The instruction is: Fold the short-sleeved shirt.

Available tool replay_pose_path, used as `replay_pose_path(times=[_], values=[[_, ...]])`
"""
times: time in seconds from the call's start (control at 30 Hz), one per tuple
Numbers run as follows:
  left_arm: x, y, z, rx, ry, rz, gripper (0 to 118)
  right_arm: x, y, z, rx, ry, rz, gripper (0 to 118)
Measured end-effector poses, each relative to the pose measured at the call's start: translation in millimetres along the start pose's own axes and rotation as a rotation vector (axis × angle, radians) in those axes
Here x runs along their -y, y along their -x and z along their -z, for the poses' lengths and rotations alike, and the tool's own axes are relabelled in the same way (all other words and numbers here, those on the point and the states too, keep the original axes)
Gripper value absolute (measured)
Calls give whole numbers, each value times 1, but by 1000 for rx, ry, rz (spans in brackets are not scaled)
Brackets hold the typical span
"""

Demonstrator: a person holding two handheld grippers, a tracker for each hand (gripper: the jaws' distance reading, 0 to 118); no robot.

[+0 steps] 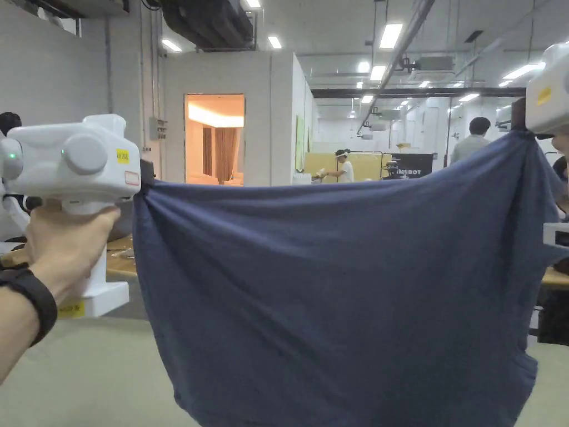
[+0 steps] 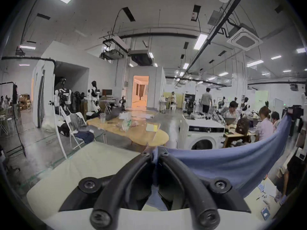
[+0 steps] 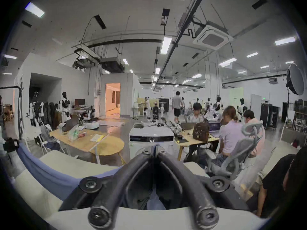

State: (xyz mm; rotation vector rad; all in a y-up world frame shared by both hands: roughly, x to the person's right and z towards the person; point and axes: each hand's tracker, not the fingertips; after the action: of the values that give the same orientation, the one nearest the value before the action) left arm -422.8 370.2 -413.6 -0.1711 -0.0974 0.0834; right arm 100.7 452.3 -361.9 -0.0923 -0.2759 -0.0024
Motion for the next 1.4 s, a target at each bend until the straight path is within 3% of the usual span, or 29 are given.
replay_pose_path(times=[0.17, 0.2, 0.37, 0.53, 0.57, 0.77, 0.93, 1.03, 1.07, 1.1, 1.13, 1.17, 1.3, 1.4], values=[[82, 6, 13, 26, 142, -38, 0, 79, -11, -7, -38, 47, 0, 0], [97, 9, 10, 27, 150, -60, 0, 93, -14, -12, -82, 58, 11, 0], [151, 19, -53, 183, 150, -86, 0, 152, -36, -64, -154, 119, -105, 0], [222, 29, -142, 242, 226, -61, 0, 224, -73, -149, -279, 241, -8, 0], [239, 34, -159, 281, 300, -64, 0, 241, -80, -166, -306, 310, -17, 0], [346, 60, -238, 281, 476, -144, 0, 364, -99, -245, -296, 555, -67, 0], [415, 75, -260, 222, 634, -172, 0, 451, -104, -268, -290, 753, -23, 0], [434, 78, -260, 219, 661, -170, 2, 481, -104, -273, -279, 785, -27, 2], [436, 79, -258, 217, 674, -179, 14, 486, -103, -274, -271, 789, -24, 13], [436, 77, -257, 205, 675, -181, 35, 488, -103, -273, -266, 799, -25, 34], [435, 77, -257, 201, 666, -181, 65, 488, -107, -275, -266, 800, -16, 61], [433, 84, -253, 200, 646, -172, 80, 487, -108, -276, -262, 791, -2, 70], [390, 65, -255, 216, 462, -85, 82, 455, -104, -284, -207, 610, -45, 70], [352, 33, -255, 199, 296, 3, 82, 424, -88, -288, -227, 448, 26, 70]])
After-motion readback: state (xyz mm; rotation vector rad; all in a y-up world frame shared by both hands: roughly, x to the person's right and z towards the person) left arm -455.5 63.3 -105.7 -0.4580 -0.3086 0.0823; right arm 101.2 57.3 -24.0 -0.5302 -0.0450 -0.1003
